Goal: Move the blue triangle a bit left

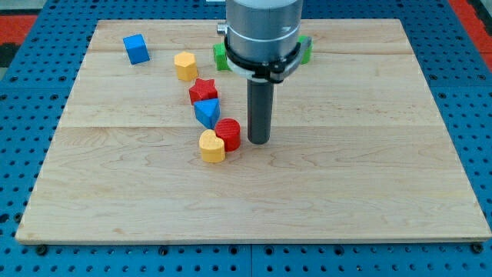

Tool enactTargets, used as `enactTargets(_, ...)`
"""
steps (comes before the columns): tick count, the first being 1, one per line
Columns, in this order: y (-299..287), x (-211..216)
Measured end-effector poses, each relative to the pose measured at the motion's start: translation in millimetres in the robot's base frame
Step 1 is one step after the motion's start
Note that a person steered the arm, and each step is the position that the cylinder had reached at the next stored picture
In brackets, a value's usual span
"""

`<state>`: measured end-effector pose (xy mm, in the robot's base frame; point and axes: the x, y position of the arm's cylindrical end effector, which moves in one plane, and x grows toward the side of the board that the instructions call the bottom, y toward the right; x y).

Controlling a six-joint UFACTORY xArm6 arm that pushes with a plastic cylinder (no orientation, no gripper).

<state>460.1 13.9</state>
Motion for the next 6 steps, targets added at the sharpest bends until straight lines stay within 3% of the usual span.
enactTargets(2, -52.1, 4.5)
enactTargets(4, -21.7, -11.7)
enactTargets(6, -61.5, -24.6)
